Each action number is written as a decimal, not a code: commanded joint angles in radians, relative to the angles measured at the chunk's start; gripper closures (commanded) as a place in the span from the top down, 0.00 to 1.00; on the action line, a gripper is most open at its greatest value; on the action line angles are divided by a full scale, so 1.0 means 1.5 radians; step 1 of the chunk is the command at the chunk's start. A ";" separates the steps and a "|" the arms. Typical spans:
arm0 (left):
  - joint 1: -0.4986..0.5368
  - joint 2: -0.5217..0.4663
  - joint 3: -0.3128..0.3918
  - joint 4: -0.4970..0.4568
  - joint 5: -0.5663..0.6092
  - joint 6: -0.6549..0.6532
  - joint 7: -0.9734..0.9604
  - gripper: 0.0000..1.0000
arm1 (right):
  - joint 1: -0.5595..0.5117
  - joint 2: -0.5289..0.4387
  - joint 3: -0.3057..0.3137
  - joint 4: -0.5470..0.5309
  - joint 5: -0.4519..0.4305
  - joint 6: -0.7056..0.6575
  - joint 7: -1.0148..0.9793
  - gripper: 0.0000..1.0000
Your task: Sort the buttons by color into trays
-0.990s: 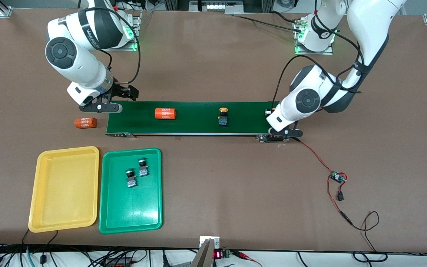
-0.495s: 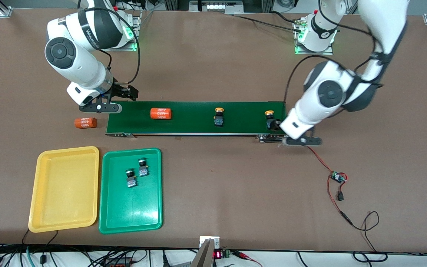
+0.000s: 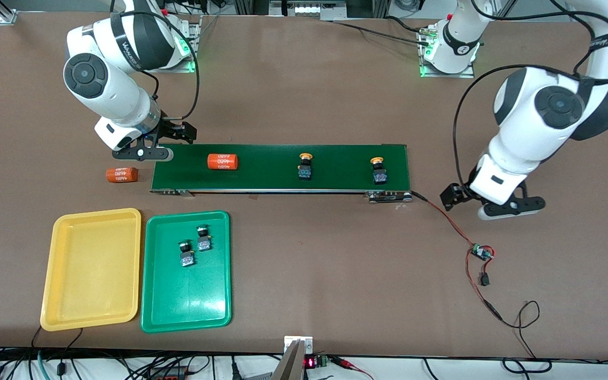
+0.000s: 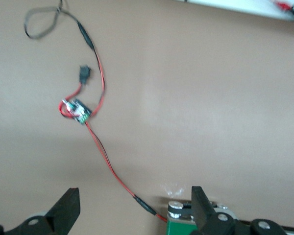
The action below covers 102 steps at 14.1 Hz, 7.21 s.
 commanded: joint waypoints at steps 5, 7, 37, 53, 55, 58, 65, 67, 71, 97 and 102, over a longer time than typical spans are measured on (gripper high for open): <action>-0.038 -0.075 0.119 0.072 -0.087 -0.145 0.132 1.00 | 0.027 0.009 0.004 -0.005 0.009 0.044 0.059 1.00; -0.078 -0.079 0.208 0.110 -0.100 -0.210 0.167 1.00 | 0.045 0.027 0.004 -0.005 0.009 0.086 0.083 1.00; -0.066 -0.142 0.274 0.134 -0.131 -0.368 0.300 1.00 | 0.197 0.200 0.004 0.060 0.008 0.264 0.293 1.00; -0.066 -0.143 0.269 0.136 -0.100 -0.384 0.302 1.00 | 0.211 0.252 0.003 0.075 -0.005 0.295 0.290 0.95; -0.066 -0.145 0.268 0.135 -0.100 -0.387 0.302 1.00 | 0.216 0.264 0.003 0.075 -0.006 0.305 0.287 0.94; -0.066 -0.145 0.269 0.135 -0.101 -0.387 0.301 1.00 | 0.217 0.277 0.003 0.075 -0.031 0.312 0.282 0.59; -0.064 -0.145 0.269 0.135 -0.101 -0.387 0.301 1.00 | 0.206 0.255 -0.002 0.076 -0.033 0.305 0.236 0.12; -0.062 -0.146 0.269 0.135 -0.101 -0.388 0.301 1.00 | 0.190 0.234 -0.003 0.078 -0.033 0.285 0.230 0.11; -0.060 -0.144 0.272 0.133 -0.102 -0.387 0.301 1.00 | 0.144 0.180 -0.006 0.119 -0.035 0.173 0.157 0.11; -0.053 -0.144 0.269 0.131 -0.101 -0.387 0.301 1.00 | -0.190 0.488 -0.104 0.366 -0.090 0.287 -0.321 0.27; -0.059 -0.147 0.267 0.132 -0.101 -0.387 0.302 1.00 | -0.190 0.486 -0.104 0.363 -0.087 0.285 -0.311 0.82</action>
